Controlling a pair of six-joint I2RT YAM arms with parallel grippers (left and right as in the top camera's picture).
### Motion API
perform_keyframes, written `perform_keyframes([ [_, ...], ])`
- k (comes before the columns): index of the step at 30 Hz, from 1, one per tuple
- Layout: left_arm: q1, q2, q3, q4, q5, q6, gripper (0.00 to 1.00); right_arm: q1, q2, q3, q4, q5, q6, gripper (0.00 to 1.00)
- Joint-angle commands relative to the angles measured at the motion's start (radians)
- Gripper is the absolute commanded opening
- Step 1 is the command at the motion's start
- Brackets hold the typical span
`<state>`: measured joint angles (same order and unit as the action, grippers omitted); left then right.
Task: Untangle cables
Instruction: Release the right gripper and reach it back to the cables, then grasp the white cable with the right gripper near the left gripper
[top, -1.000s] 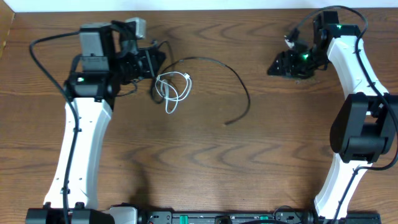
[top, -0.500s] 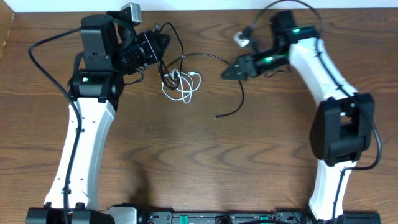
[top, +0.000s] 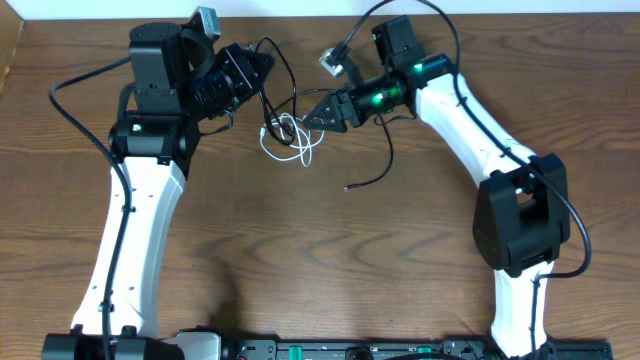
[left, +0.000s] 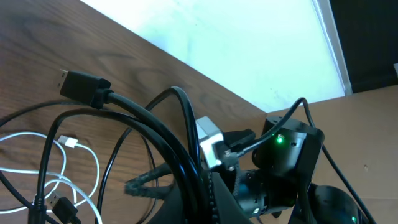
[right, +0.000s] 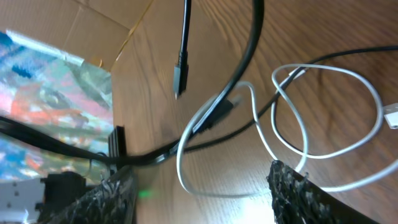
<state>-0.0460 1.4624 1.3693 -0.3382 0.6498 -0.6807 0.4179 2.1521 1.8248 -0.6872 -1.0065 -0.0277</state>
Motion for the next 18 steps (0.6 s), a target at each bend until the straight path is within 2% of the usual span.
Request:
perform_keyframes([
  [1,0.004,-0.012,0.009,0.007,0.020,-0.013,0.07,0.027,0.000,0.005,0.015,0.013,0.058,0.63],
  [11,0.004,-0.012,0.009,0.007,0.019,-0.013,0.08,0.071,0.013,0.002,0.003,0.124,0.114,0.56],
  [18,0.004,-0.012,0.009,0.007,0.019,-0.013,0.07,0.091,0.026,-0.002,-0.001,0.213,0.128,0.57],
])
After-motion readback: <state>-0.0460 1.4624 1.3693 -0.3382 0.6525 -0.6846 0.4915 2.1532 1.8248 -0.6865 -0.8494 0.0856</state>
